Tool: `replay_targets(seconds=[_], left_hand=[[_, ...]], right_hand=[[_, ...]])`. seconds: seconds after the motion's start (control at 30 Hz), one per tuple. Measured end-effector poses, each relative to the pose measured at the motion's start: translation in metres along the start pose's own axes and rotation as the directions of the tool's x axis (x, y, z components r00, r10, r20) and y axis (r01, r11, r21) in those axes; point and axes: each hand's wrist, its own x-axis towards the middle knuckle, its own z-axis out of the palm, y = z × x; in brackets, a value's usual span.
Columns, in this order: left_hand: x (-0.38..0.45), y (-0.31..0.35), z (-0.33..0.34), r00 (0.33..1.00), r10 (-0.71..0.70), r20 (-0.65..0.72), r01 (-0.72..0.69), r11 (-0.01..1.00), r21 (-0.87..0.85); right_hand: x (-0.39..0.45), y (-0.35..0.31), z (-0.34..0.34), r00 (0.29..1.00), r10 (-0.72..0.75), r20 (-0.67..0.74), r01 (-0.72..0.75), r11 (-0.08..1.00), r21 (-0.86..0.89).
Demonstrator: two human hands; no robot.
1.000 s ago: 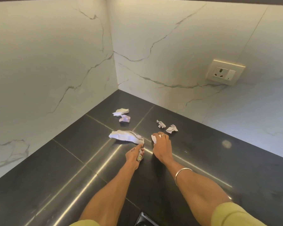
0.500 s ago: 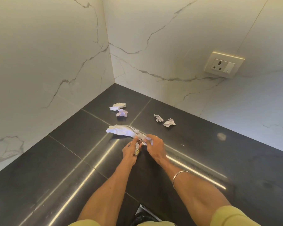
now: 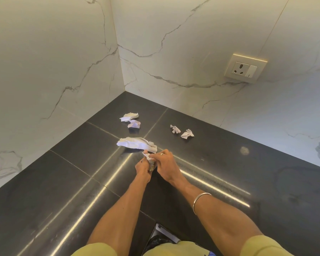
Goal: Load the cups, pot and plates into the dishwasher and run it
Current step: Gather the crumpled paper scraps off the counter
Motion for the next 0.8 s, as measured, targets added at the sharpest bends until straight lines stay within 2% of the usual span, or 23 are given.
replay_targets(seconds=[0.13, 0.2, 0.37, 0.47, 0.53, 0.6, 0.73, 0.8], left_hand=[[0.0, 0.003, -0.002, 1.0, -0.025, -0.019, 0.024, 0.999, -0.048], [0.002, 0.005, -0.004, 0.998, -0.062, 0.002, 0.062, 0.994, -0.09], [0.0, 0.007, -0.004, 0.995, -0.088, 0.042, 0.088, 0.996, -0.004], [-0.004, 0.011, -0.002, 0.993, -0.094, 0.076, 0.093, 0.995, 0.018], [0.001, 0.013, -0.003, 0.987, -0.117, 0.108, 0.114, 0.993, 0.036], [0.003, 0.014, -0.002, 0.988, -0.119, 0.101, 0.115, 0.992, 0.048], [-0.007, 0.013, 0.008, 0.989, -0.107, 0.103, 0.096, 0.99, 0.103], [-0.005, 0.013, 0.009, 0.991, -0.112, 0.08, 0.1, 0.985, 0.137]], right_hand=[[0.002, -0.005, -0.002, 0.998, -0.016, 0.064, 0.013, 0.999, 0.046], [0.005, -0.001, 0.004, 0.993, 0.035, 0.116, -0.042, 0.997, 0.06], [0.009, 0.0, 0.001, 0.973, 0.091, 0.21, -0.117, 0.986, 0.115], [0.013, 0.0, -0.005, 0.968, 0.176, 0.181, -0.217, 0.946, 0.24], [0.016, 0.001, -0.005, 0.961, 0.221, 0.165, -0.256, 0.936, 0.24], [0.019, 0.006, -0.005, 0.972, 0.198, 0.128, -0.217, 0.962, 0.163], [0.018, 0.013, -0.02, 0.979, 0.088, 0.185, -0.11, 0.987, 0.116], [0.018, 0.022, -0.026, 0.984, 0.134, 0.117, -0.148, 0.982, 0.118]])
